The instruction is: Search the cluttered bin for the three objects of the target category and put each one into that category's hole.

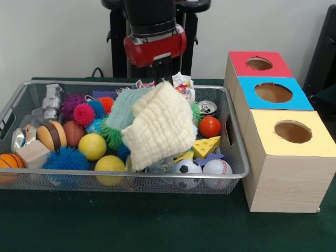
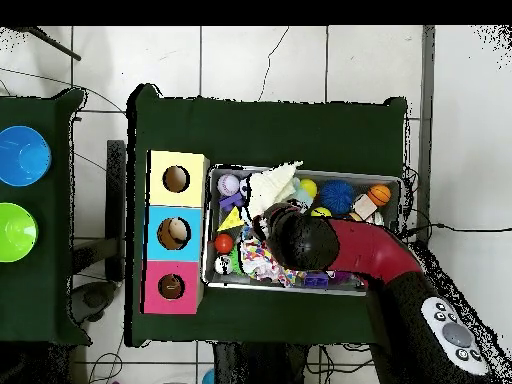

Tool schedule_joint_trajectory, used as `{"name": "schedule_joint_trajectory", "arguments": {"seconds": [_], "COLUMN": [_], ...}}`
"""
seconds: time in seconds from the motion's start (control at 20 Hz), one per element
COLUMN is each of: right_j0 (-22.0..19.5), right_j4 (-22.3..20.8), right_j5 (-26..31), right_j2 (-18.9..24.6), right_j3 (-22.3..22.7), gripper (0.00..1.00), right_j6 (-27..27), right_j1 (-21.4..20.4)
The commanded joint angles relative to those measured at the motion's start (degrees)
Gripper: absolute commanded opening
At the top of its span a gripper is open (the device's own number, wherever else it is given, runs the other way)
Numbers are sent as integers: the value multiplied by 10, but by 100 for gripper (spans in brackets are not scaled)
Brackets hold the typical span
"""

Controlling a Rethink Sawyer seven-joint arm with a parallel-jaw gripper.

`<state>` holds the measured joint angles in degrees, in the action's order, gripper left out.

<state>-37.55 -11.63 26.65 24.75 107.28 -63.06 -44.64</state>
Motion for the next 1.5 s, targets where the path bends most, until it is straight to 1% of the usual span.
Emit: {"name": "schedule_joint_trajectory", "arguments": {"seconds": [0.05,0.2,0.4,0.5,0.7,0.8,1.0,1.15,1.3,1.4,1.5], "right_j0": [-18,-18,-28,-26,-11,-14,-33,-43,-47,-30,-36], "right_j4": [70,90,111,116,116,119,132,141,149,146,154], "right_j5": [-56,-71,-106,-107,-82,-83,-113,-123,-94,-43,-31], "right_j2": [65,76,102,100,68,70,102,122,128,98,103], "right_j3": [88,97,112,111,95,96,104,104,101,87,87], "gripper": [0,0,0,0,0,0,0,0,0,0,0], "right_j6": [-142,-147,-152,-149,-133,-129,-133,-136,-125,-110,-106], "right_j1": [0,-2,-4,-5,-3,-1,1,3,6,3,0]}}
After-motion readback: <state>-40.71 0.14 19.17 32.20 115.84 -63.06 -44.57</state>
